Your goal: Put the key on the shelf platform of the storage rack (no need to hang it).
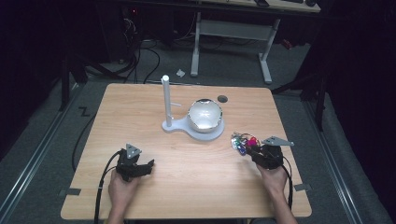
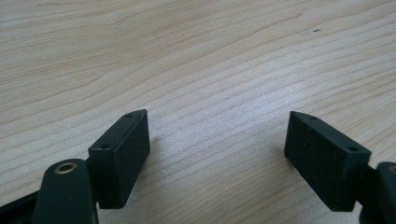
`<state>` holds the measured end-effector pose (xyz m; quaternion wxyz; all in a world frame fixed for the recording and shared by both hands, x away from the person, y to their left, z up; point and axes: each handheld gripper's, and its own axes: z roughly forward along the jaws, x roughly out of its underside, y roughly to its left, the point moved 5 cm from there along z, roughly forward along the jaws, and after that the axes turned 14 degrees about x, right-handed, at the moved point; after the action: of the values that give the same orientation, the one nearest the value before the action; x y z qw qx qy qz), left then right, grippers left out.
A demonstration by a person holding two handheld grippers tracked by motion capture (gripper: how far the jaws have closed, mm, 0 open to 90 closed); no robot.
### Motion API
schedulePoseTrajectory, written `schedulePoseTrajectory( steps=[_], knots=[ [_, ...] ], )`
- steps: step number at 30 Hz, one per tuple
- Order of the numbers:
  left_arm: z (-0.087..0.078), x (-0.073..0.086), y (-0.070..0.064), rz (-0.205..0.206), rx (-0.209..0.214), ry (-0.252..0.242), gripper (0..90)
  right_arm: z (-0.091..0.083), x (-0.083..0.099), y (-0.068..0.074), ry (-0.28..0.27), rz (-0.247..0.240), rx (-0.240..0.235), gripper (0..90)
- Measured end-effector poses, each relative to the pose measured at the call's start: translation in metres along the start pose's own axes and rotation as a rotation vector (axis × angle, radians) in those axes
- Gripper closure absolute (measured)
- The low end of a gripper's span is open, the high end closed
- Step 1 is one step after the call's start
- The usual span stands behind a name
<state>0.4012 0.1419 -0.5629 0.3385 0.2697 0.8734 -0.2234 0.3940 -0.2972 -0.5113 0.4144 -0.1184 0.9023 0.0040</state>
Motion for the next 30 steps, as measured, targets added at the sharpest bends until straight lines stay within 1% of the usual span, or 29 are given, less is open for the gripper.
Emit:
schedulePoseTrajectory(
  steps=[1,3,6,9,14,17,18,22,27,30],
  knots=[
    [0.000,0.000,0.000,0.000,0.000,0.000,22.7,0.002,-0.001,-0.001,0.003,-0.004,-0.003,69.6],
    [0.000,0.000,0.000,0.000,0.000,0.000,22.7,0.007,-0.001,-0.002,0.017,0.006,-0.004,69.8],
    [0.000,0.000,0.000,0.000,0.000,0.000,22.6,0.012,-0.004,-0.002,0.025,0.005,-0.009,70.0],
    [0.000,0.000,0.000,0.000,0.000,-0.001,22.7,0.016,-0.007,-0.001,0.030,-0.003,-0.008,70.2],
    [0.000,0.000,0.000,0.000,0.000,-0.001,22.7,0.028,-0.003,-0.002,0.064,0.009,-0.011,70.3],
    [0.000,0.000,0.000,0.000,0.000,-0.001,22.7,0.032,-0.002,-0.003,0.076,0.016,-0.008,70.2],
    [0.000,0.000,0.000,0.000,0.000,-0.001,22.7,0.033,-0.002,-0.003,0.077,0.010,-0.006,70.2],
    [0.000,0.000,0.000,0.000,0.000,-0.001,22.7,0.039,0.001,-0.003,0.097,0.013,-0.004,70.2],
    [0.000,0.000,0.000,0.000,0.000,-0.001,22.7,0.044,0.000,-0.002,0.106,0.010,-0.003,70.0],
    [0.000,0.000,0.000,0.000,0.000,-0.001,22.7,0.045,-0.004,-0.001,0.110,-0.013,0.001,70.1]
  ],
)
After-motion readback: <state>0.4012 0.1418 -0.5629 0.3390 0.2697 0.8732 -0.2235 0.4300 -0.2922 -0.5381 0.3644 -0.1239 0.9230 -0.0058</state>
